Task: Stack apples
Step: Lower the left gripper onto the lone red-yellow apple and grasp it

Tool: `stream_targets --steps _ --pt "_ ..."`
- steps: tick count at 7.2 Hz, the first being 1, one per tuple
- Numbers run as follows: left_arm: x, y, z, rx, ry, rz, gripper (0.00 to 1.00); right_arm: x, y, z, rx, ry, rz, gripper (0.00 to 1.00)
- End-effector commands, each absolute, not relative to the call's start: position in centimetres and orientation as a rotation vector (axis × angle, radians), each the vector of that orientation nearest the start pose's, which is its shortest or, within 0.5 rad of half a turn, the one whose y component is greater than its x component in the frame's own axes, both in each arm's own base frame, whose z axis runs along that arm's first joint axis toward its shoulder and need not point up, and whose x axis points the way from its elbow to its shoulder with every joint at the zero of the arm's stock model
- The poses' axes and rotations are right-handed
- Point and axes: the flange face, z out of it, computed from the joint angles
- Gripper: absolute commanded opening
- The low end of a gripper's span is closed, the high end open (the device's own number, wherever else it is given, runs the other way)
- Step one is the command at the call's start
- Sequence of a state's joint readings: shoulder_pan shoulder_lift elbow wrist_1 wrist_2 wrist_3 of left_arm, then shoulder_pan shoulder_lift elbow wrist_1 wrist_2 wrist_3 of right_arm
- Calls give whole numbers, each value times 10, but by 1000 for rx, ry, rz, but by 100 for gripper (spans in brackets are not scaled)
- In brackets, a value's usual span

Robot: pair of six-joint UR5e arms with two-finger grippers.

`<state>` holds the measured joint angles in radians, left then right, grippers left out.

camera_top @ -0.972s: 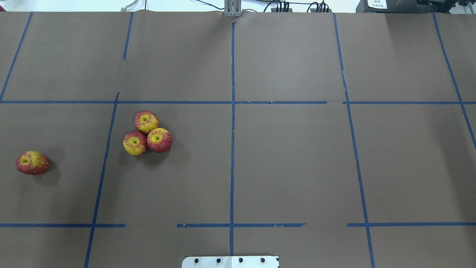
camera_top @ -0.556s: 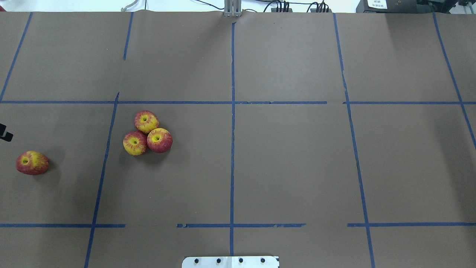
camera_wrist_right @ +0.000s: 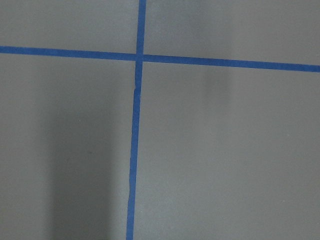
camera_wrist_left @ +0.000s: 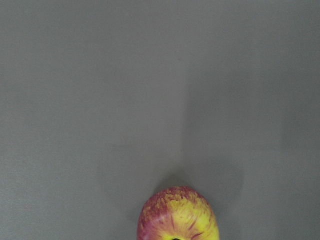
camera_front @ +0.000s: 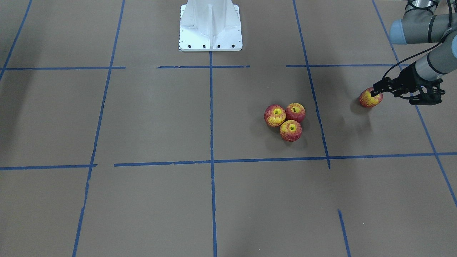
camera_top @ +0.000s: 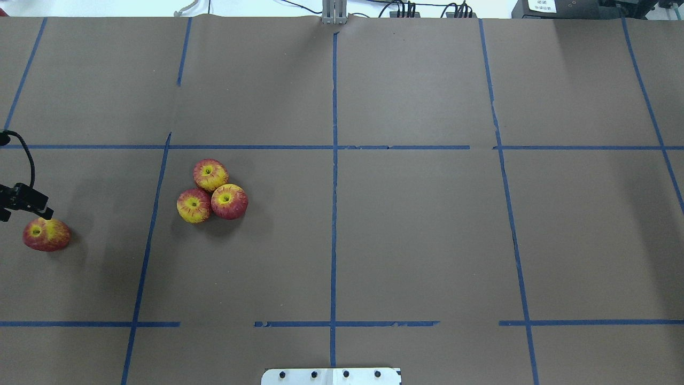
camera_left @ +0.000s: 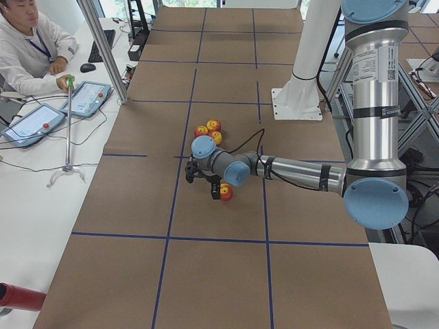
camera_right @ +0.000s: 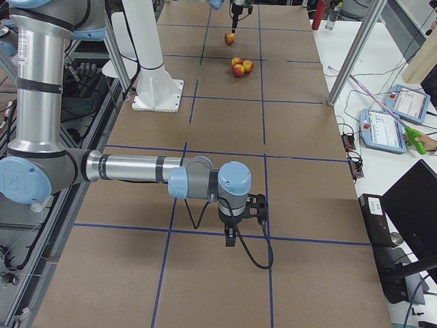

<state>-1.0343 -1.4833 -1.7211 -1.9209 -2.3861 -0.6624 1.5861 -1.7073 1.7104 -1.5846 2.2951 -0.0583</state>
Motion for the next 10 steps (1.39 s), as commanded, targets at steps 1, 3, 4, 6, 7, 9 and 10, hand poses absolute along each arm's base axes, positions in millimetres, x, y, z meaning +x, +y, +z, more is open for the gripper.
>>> stream_targets --steps 1,3,4,6,7,9,10 --pt "210 -434 591 -145 841 57 100 74 -432 658 16 -724 -37 100" --pt "228 -425 601 -179 829 82 100 74 -432 658 16 -724 -37 100" --pt "231 -423 601 -183 828 88 100 74 -432 658 16 -724 -37 100" --pt "238 -419 609 -203 817 97 100 74 -432 658 16 -724 -37 100" --pt "239 -418 610 -205 816 101 93 74 -432 658 16 -724 -37 100" --pt "241 -417 610 -203 815 112 22 74 -432 658 16 -724 -37 100" --pt "240 -418 597 -183 825 111 0 74 -432 658 16 -724 -37 100"
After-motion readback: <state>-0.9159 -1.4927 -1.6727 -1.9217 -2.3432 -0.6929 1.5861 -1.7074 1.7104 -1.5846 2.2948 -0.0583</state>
